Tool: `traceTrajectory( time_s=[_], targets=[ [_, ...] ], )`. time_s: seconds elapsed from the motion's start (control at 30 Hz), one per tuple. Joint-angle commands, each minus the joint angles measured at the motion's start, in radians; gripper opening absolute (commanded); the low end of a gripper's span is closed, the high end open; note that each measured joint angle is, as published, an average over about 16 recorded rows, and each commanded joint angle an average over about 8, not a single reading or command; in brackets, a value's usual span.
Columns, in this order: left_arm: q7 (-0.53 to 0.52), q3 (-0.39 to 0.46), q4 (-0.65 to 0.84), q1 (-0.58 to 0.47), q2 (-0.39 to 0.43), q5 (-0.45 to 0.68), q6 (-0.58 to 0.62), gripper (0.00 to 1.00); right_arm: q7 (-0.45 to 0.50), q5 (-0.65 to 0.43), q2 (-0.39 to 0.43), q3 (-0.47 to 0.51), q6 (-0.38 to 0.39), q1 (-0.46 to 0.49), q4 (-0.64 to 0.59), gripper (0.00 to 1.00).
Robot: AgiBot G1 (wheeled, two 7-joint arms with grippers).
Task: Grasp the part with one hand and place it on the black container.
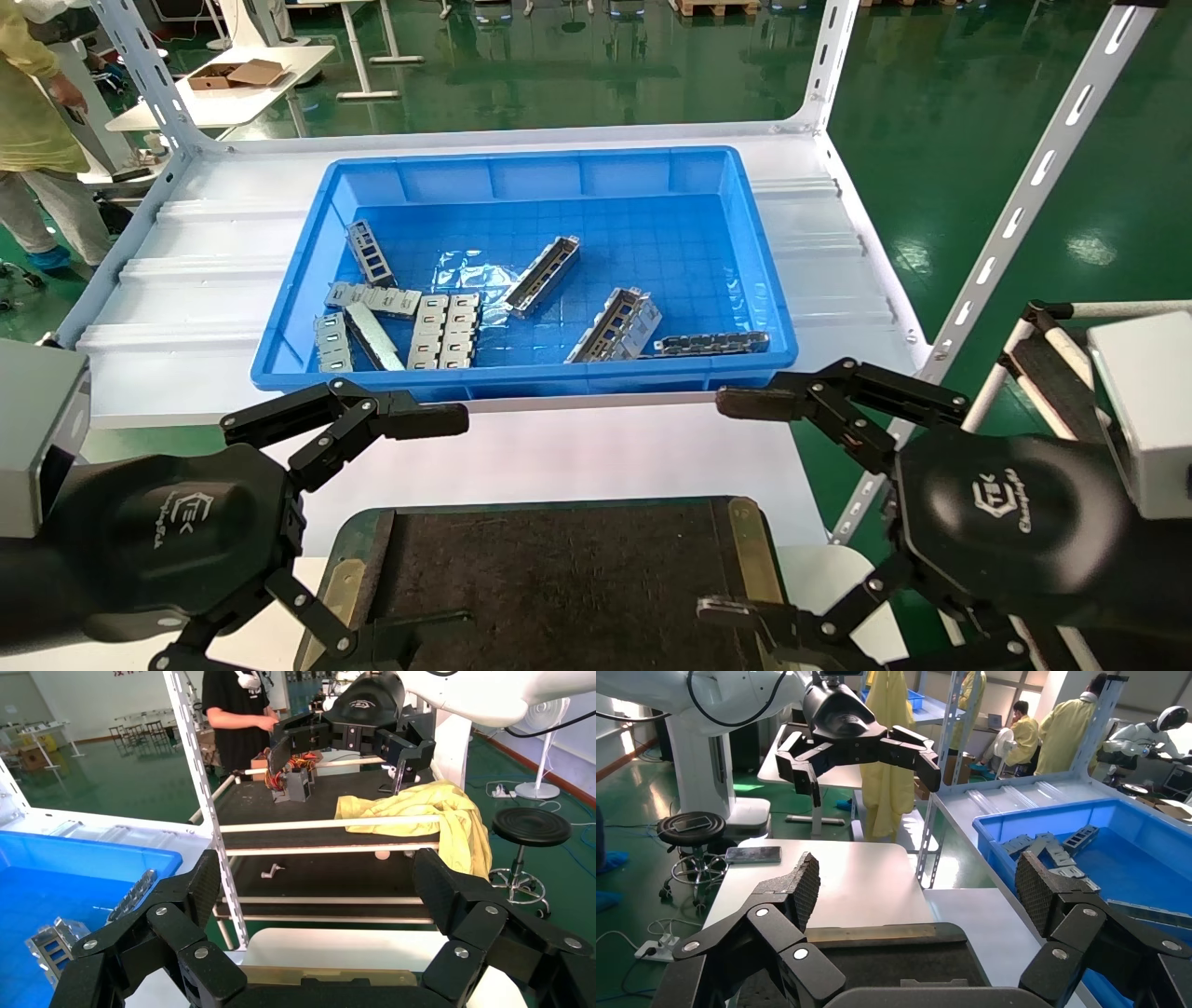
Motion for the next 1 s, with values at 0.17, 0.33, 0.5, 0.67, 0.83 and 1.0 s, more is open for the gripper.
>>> traceTrajectory(
  time_s=[0.17,0.33,0.5,0.67,0.83,1.0],
  targets=[
    [0.004,0.003,0.006,-0.006,0.005,0.013,-0.008,1.0,0.0,0.0,0.0,0.0,0.0,0.0,0.0,1.0],
    [0.008,0.011,0.021,-0.023,0.013,0.04,-0.021,1.0,0.0,0.0,0.0,0.0,0.0,0.0,0.0,1.0],
    [0.012,0.027,0.062,-0.057,0.037,0.086,-0.049,1.0,0.0,0.0,0.0,0.0,0.0,0.0,0.0,1.0],
    [0.007,0.052,0.145,-0.113,0.08,0.143,-0.081,1.0,0.0,0.0,0.0,0.0,0.0,0.0,0.0,1.0],
    [-0.002,0.084,0.251,-0.192,0.135,0.203,-0.105,1.0,0.0,0.0,0.0,0.0,0.0,0.0,0.0,1.0],
    [0.006,0.122,0.37,-0.282,0.202,0.274,-0.127,1.0,0.0,0.0,0.0,-0.001,0.0,0.0,0.0,1.0]
  ],
)
